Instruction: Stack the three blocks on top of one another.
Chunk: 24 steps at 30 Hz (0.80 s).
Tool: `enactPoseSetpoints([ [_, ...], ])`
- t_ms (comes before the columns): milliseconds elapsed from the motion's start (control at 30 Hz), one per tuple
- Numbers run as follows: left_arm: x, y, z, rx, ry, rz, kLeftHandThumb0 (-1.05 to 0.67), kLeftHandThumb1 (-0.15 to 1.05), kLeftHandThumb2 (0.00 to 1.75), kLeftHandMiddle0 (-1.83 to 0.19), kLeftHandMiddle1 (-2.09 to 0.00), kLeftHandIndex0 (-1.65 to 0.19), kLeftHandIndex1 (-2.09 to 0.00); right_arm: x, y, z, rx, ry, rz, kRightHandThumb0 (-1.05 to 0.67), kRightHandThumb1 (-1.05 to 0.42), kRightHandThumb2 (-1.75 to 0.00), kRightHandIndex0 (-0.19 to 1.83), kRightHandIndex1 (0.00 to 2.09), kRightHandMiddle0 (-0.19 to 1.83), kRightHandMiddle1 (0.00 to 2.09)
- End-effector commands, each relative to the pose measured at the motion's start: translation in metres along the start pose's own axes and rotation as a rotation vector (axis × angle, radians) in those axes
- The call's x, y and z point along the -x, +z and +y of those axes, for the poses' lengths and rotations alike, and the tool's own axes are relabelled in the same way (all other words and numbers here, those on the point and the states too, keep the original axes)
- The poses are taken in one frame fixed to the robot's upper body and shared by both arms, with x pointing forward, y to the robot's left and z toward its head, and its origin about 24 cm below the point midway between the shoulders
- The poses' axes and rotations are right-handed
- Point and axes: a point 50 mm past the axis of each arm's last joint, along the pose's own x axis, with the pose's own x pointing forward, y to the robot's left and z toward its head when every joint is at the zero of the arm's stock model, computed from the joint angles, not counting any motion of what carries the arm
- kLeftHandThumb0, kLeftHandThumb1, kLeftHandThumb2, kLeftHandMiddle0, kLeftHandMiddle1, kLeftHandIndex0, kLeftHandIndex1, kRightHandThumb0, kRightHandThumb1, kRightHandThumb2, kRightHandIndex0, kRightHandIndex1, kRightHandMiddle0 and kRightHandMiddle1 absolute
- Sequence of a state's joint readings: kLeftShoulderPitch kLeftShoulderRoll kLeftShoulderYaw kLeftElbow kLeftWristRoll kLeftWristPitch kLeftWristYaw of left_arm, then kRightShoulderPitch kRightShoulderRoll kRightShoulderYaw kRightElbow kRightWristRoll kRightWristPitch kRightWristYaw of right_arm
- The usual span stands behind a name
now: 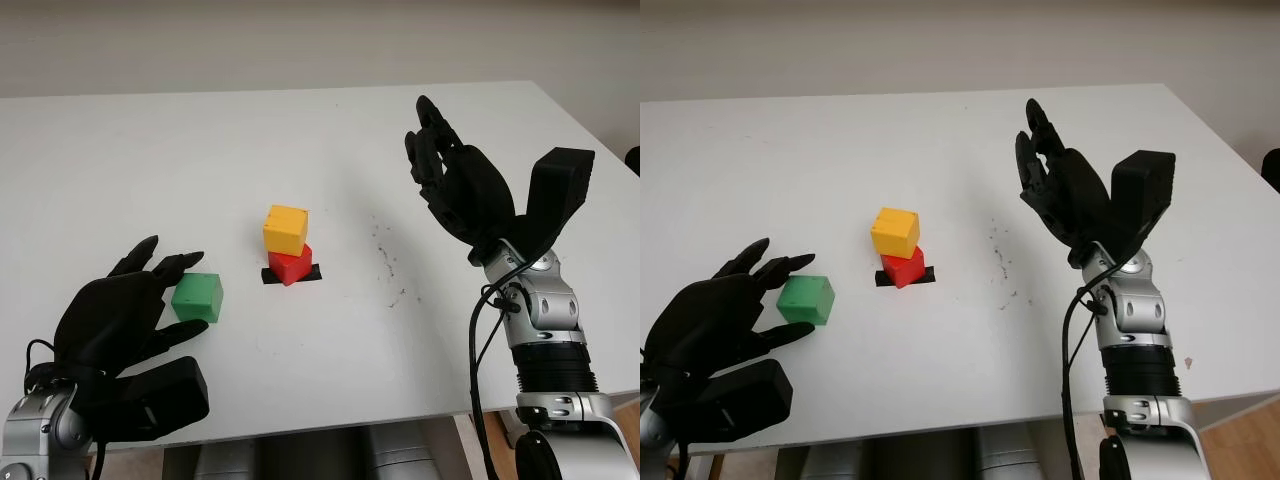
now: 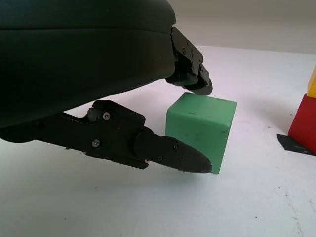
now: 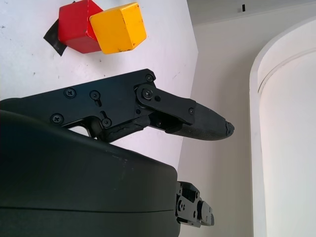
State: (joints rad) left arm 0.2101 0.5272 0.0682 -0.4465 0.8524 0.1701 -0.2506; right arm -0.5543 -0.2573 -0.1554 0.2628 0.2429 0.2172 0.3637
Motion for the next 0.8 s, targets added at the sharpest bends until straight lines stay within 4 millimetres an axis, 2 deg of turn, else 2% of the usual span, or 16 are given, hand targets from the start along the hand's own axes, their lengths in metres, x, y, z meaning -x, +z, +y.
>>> enactPoseSetpoints([
  [0, -0.0024, 0.0019, 0.0027, -0.001, 0.007, -0.013, -0.49, 1.05, 0.07, -0.01, -0.06, -0.39, -0.19, 0.0000, 0.0086, -0.0013, 0.010, -0.002, -0.028, -0.58, -1.05, -0.70, -0.19, 0.00, -0.19, 0.00],
  [100, -0.0031, 0.0023, 0.0030, 0.000, 0.005, -0.013, -0.47, 1.05, 0.08, -0.05, -0.06, -0.44, -0.30, 0.0004, 0.0084, -0.0014, 0.007, -0.001, -0.030, -0.57, -1.05, -0.71, -0.19, 0.00, -0.19, 0.00],
  [167, -0.0031, 0.0026, 0.0035, 0.006, 0.005, -0.013, -0.45, 1.05, 0.10, -0.08, -0.06, -0.31, -0.71, 0.0008, 0.0083, -0.0013, 0.004, 0.001, -0.032, -0.57, -1.05, -0.71, -0.19, 0.00, -0.19, 0.00],
  [333, -0.0028, 0.0027, 0.0044, 0.013, 0.002, -0.012, -0.41, 1.05, 0.13, -0.12, -0.06, -0.24, -1.13, 0.0009, 0.0084, -0.0008, 0.011, 0.000, -0.030, -0.57, -1.05, -0.71, -0.19, 0.00, -0.19, 0.00],
  [767, -0.0026, 0.0032, 0.0059, -0.019, -0.016, -0.022, -0.39, 1.05, 0.20, -0.19, -0.06, -0.03, -1.58, 0.0006, 0.0076, -0.0003, 0.000, -0.005, -0.028, -0.57, -1.05, -0.71, -0.19, 0.00, -0.19, 0.00],
])
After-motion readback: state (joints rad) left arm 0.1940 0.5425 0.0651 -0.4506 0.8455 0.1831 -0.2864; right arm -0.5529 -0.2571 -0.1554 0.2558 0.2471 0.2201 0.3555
